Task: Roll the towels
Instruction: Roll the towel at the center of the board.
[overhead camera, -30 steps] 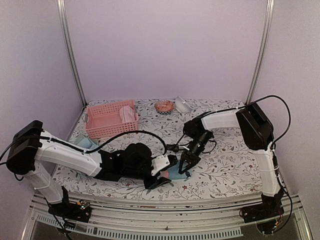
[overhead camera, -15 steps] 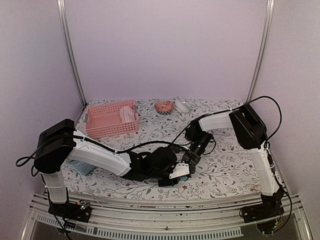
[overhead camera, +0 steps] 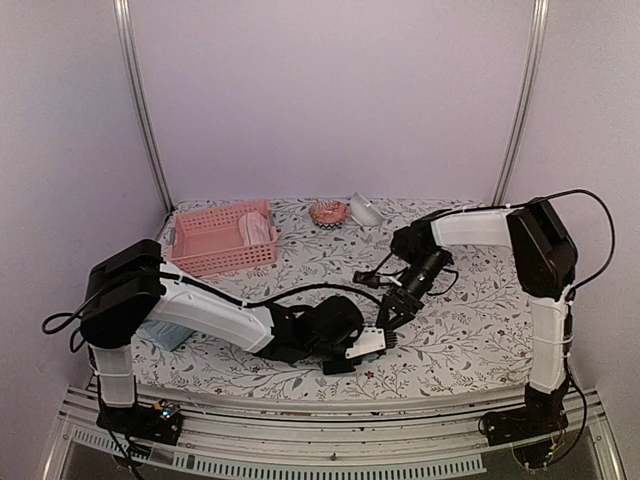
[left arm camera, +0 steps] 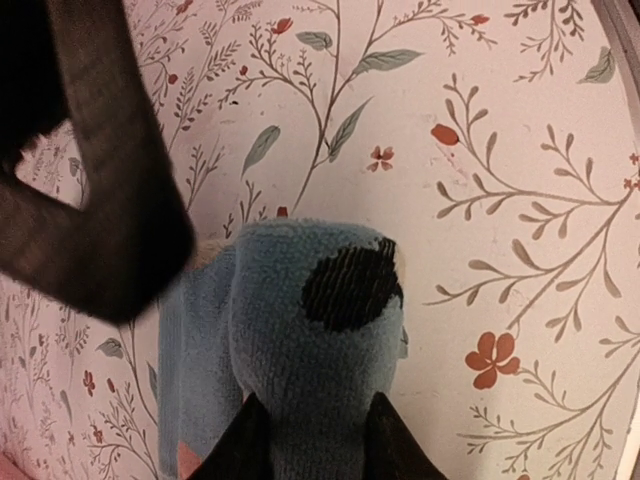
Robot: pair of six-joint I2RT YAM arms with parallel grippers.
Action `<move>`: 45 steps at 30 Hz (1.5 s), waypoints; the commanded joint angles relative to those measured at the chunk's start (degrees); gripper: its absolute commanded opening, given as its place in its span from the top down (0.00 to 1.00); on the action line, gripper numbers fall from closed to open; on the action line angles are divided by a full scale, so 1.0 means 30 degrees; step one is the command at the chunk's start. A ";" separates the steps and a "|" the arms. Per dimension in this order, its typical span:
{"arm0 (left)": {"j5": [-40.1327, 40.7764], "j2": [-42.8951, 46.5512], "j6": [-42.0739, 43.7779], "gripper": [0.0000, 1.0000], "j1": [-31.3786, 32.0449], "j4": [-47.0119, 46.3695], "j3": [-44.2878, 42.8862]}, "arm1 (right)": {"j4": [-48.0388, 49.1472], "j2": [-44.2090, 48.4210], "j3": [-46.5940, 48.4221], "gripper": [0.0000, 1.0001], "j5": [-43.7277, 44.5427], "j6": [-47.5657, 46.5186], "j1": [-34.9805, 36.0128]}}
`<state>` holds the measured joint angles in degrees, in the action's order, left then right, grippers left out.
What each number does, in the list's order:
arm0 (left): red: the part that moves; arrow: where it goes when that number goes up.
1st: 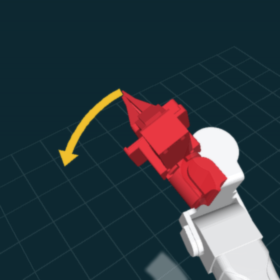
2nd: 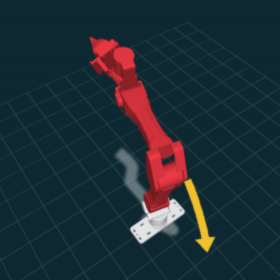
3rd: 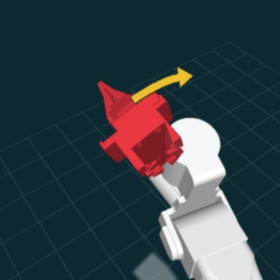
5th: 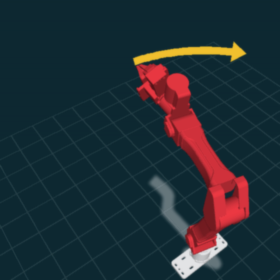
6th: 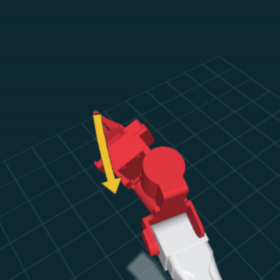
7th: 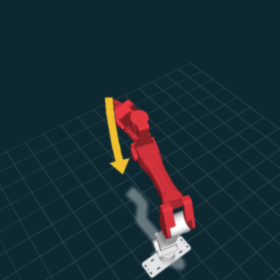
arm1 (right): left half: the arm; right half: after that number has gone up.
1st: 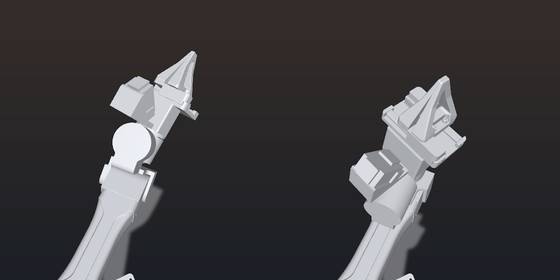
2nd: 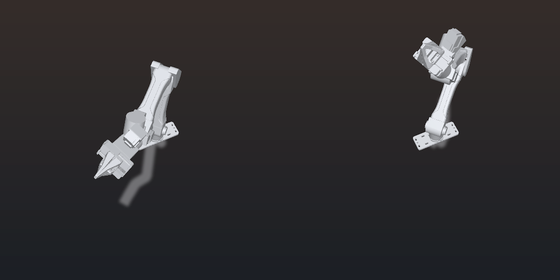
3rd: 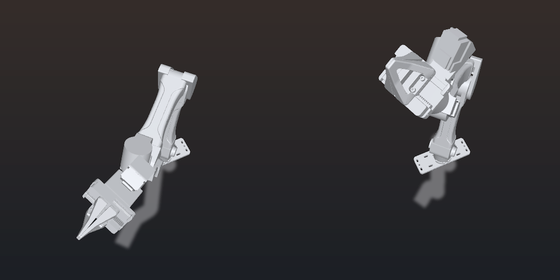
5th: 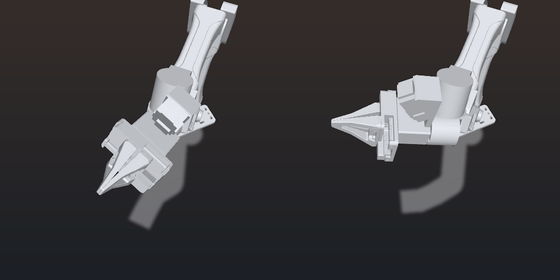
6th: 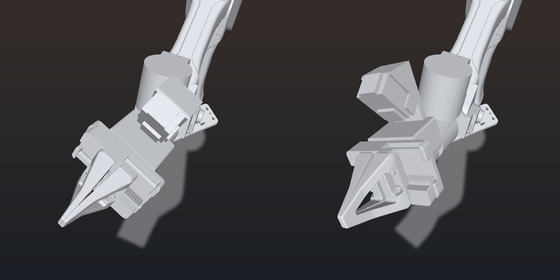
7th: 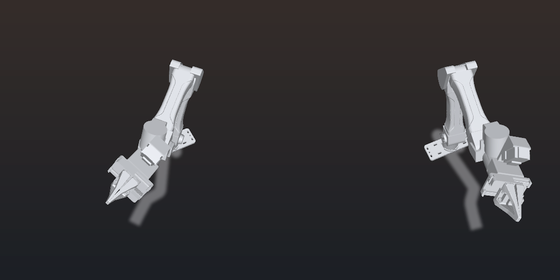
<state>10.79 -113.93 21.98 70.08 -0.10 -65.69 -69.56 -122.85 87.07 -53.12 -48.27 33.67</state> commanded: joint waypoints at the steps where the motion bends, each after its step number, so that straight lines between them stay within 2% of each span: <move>1: -0.2319 -0.0583 -0.2226 0.70 -0.0639 0.2706 0.0385 | 0.4500 0.4910 -0.3421 0.59 0.2053 0.0465 -0.0560; 5: -0.5211 -0.1022 -0.4823 0.76 -0.2158 0.3896 -0.0629 | 0.9998 0.8537 -0.7500 0.62 0.5343 0.1733 -0.0070; 8: -0.8098 -0.0979 -0.5922 0.78 -0.3425 0.3940 -0.0896 | 1.3368 1.0546 -1.0127 0.62 0.7740 0.1325 0.0698; 13: -1.2085 -0.1848 -0.7101 0.79 -0.4810 0.5192 -0.2303 | 1.6329 1.1675 -1.1909 0.55 1.0959 0.0301 0.2597; 21: -1.6563 -0.3668 -0.8805 0.81 -0.6288 0.6097 -0.3705 | 1.7835 1.0676 -1.1783 0.50 1.2454 -0.0464 0.4869; 27: -1.8983 -0.4536 -0.9680 0.82 -0.7309 0.6054 -0.3983 | 1.8445 0.9574 -1.1750 0.50 1.3283 -0.1108 0.5388; 35: -2.0629 -0.5998 -0.9934 0.84 -0.8265 0.6745 -0.5184 | 1.9729 0.7968 -1.1401 0.49 1.4735 -0.1734 0.5463; 41: -2.1775 -0.6856 -1.0050 0.95 -0.8698 0.6872 -0.5881 | 2.0769 0.6776 -1.1383 0.48 1.5906 -0.2412 0.5529; 45: -2.1971 -0.7294 -0.9991 0.94 -0.8944 0.7223 -0.6299 | 2.1439 0.5892 -1.1516 0.49 1.6875 -0.3243 0.5534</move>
<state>-56.82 -131.72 -8.69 43.64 14.61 -84.97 -6.35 -100.90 52.93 -8.05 -55.37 50.02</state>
